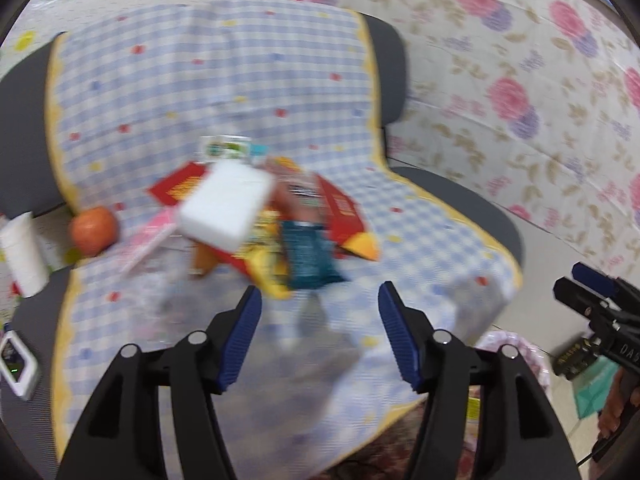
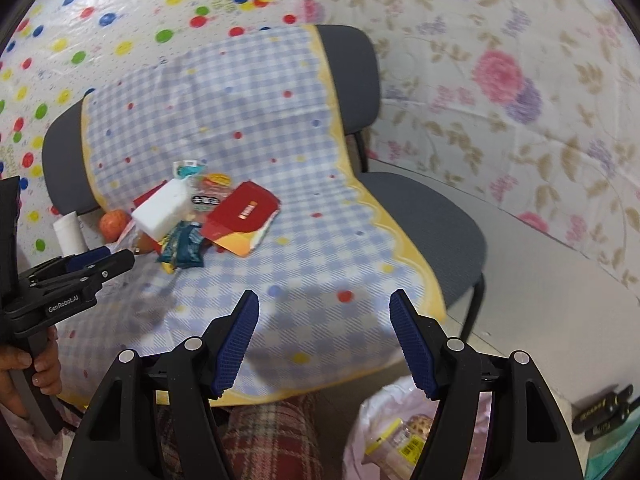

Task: Collect trash
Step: 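Move both tools back over the trash pile on the chair, then grasp a flat white card with the right tool while the left tool grasps a clear plastic bag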

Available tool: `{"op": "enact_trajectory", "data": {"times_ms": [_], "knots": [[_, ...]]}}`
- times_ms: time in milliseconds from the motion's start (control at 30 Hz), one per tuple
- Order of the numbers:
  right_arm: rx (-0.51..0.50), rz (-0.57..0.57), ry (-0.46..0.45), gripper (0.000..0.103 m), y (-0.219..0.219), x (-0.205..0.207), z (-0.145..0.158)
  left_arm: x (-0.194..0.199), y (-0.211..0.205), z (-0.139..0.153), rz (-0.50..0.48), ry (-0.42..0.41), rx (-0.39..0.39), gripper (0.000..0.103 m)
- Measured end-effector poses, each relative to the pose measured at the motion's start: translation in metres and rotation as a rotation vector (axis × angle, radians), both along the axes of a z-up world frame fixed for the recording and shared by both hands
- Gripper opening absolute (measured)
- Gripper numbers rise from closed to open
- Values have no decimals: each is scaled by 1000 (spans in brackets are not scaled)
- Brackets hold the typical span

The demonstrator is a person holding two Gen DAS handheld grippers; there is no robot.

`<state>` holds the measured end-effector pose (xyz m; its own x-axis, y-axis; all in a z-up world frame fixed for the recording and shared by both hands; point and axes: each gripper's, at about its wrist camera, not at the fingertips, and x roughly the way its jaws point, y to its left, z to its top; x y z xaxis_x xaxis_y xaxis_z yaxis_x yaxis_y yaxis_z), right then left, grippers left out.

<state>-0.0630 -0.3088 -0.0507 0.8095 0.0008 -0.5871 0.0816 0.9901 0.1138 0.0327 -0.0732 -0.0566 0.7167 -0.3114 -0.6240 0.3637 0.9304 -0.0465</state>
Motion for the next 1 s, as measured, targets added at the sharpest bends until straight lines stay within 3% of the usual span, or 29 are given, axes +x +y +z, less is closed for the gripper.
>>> {"op": "enact_trajectory", "data": {"times_ms": [233, 433, 667, 1000], "knots": [[-40, 115, 23, 68, 40, 50, -12, 16, 51, -3, 121, 1, 12, 60], [-102, 193, 62, 62, 72, 101, -33, 36, 70, -15, 179, 38, 12, 60], [-136, 224, 111, 58, 84, 143, -51, 55, 79, -28, 205, 73, 11, 60], [-297, 279, 134, 58, 108, 183, -64, 70, 84, -32, 225, 90, -3, 60]]}}
